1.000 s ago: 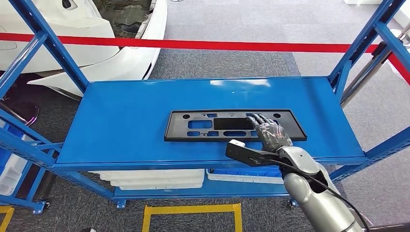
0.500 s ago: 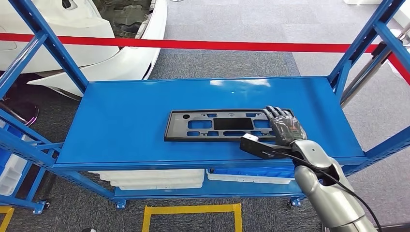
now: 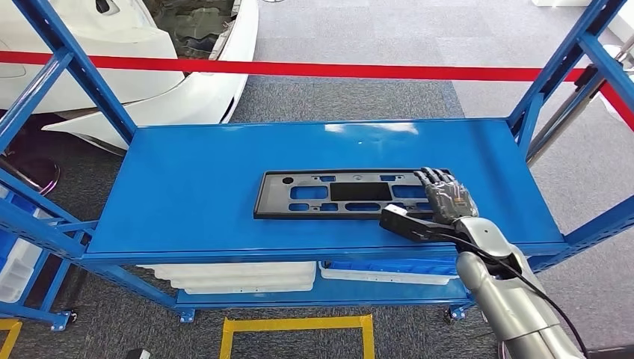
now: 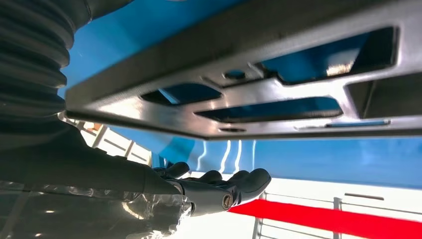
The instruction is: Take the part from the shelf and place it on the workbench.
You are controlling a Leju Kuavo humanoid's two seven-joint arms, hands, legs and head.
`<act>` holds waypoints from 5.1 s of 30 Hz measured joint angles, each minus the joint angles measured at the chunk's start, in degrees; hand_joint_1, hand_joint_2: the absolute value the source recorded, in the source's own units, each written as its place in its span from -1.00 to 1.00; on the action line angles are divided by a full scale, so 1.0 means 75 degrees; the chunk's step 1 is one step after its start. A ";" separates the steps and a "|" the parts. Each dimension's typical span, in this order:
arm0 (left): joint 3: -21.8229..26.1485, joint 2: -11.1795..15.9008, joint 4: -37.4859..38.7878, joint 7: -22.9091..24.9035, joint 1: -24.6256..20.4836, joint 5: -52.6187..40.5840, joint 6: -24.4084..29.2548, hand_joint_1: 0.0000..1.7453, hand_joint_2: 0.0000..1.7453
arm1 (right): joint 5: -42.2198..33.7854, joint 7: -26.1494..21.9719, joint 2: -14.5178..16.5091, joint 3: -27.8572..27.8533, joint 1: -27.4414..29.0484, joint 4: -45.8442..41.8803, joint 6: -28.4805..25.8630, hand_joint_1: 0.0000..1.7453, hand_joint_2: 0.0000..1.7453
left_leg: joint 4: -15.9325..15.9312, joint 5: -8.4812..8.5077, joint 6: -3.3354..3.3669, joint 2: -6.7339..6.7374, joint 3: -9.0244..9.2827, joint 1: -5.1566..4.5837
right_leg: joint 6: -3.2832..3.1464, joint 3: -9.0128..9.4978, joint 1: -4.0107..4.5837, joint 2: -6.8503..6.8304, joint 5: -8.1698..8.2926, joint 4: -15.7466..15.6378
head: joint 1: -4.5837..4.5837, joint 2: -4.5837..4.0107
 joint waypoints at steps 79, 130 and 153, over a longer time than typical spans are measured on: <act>0.0020 0.0052 0.0000 -0.0049 0.0117 -0.0027 -0.0103 -1.00 1.00 | 0.0024 -0.0951 -0.0041 -0.1343 -0.2009 -0.3308 0.0249 1.00 1.00 | -0.0001 0.0000 0.0000 -0.0004 0.0015 -0.0004 | 0.0001 0.0014 -0.0006 -0.0002 0.0000 0.0000 | -0.0004 0.0000; 0.0015 0.0127 0.0000 0.0082 0.0097 -0.0326 0.0054 -1.00 1.00 | -0.0122 -0.0821 -0.0096 -0.1332 -0.1944 -0.3301 0.0309 1.00 1.00 | 0.1746 -0.1071 -0.0381 0.0032 -0.0511 0.0270 | 0.0134 -0.0655 -0.0231 0.0029 0.0259 0.0460 | -0.0183 0.0000; 0.0009 0.0168 0.0000 0.0112 0.0020 -0.0399 0.0042 -1.00 1.00 | -0.0123 -0.0825 -0.0141 -0.1329 -0.1936 -0.3239 0.0193 1.00 1.00 | 0.0250 -0.0168 0.0015 0.0045 -0.0016 0.0076 | 0.0336 -0.0614 -0.0173 0.0037 0.0218 0.0450 | 0.0040 0.0000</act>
